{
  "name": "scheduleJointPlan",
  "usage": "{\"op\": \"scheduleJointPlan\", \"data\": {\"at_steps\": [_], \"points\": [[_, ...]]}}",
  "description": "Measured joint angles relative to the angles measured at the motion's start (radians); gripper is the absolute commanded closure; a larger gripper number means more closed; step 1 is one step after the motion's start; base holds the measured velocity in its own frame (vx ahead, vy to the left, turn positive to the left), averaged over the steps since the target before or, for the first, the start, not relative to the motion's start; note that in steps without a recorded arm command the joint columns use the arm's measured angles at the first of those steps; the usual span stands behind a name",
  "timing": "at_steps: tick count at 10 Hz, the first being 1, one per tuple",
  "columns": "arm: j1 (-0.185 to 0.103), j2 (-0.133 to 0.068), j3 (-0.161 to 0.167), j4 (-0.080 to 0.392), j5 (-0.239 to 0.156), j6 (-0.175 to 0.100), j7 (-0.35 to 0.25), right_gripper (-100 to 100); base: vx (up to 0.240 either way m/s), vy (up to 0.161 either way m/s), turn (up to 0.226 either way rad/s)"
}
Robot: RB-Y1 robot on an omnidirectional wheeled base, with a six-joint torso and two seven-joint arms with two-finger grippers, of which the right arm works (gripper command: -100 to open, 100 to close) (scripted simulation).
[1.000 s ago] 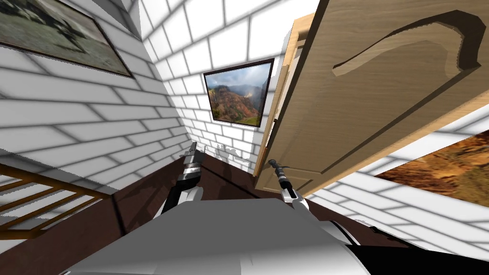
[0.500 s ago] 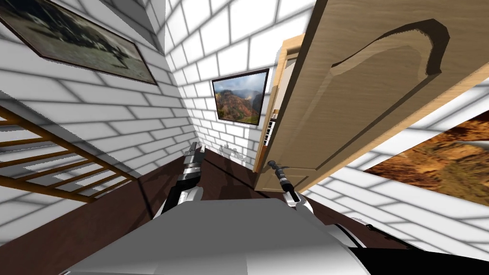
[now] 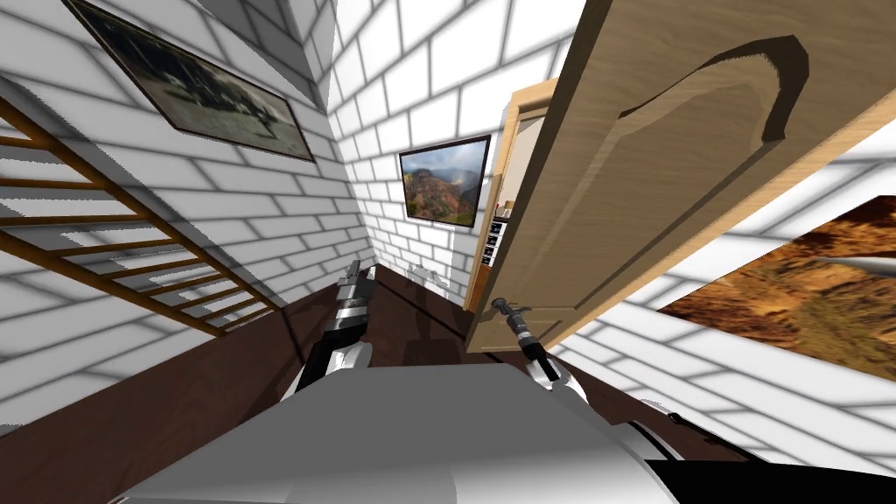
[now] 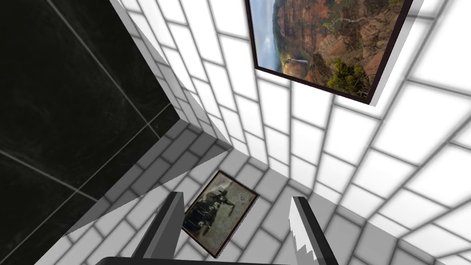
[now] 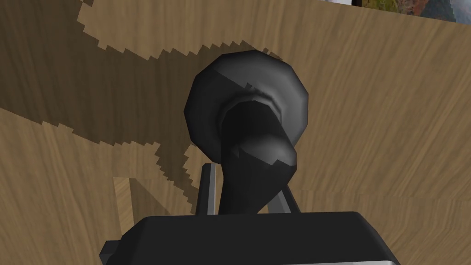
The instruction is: Pull the door open
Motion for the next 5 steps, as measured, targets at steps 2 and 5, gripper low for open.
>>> {"op": "scheduleJointPlan", "data": {"at_steps": [2, 5], "points": [[0.027, -0.02, 0.021, -0.008, 0.009, -0.033, -0.025, 100, -0.176, -0.078, 0.094], [0.04, -0.037, 0.039, -0.003, 0.016, -0.069, -0.047, 100, -0.142, -0.06, 0.096]]}}
